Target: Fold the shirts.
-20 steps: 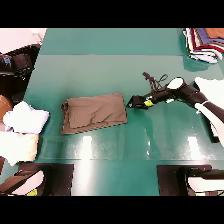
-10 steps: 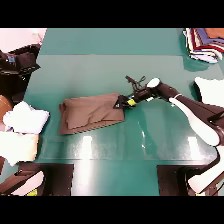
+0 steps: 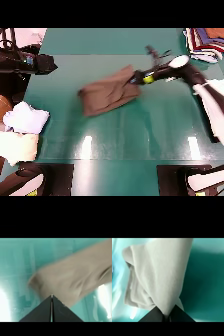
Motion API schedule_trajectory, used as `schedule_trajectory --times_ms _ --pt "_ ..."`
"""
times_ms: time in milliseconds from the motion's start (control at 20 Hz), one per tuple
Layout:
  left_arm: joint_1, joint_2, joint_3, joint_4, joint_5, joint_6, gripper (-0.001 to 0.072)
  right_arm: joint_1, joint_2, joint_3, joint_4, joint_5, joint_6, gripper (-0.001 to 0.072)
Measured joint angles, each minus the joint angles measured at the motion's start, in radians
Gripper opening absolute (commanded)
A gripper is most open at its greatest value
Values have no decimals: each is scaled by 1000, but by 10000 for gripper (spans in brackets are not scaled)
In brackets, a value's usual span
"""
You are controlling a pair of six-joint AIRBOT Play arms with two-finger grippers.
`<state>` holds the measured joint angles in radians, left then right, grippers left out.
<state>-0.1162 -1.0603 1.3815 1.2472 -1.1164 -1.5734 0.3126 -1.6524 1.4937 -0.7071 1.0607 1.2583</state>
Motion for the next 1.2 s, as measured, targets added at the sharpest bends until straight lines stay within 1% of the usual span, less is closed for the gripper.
schedule_trajectory --times_ms 250,400,550,750,900,1050,1200 --pt "-24 0 0 -30 6 -6 26 -360 129 5 -80 -15 19 13" --pt "-27 0 0 -43 8 -8 26 -567 159 5 -95 -31 22 13" --pt "-29 0 0 -48 9 -9 25 -716 164 6 -98 -43 23 13" --pt "-29 0 0 -51 9 -10 25 -827 163 13 -64 -71 25 13" --pt "-29 0 0 -51 9 -10 26 -864 164 76 -39 -70 25 13" --pt "-29 0 0 -51 9 -10 26 -877 183 174 -40 -21 25 13" --pt "-29 0 0 -51 9 -10 26 -888 229 238 -98 23 44 13"
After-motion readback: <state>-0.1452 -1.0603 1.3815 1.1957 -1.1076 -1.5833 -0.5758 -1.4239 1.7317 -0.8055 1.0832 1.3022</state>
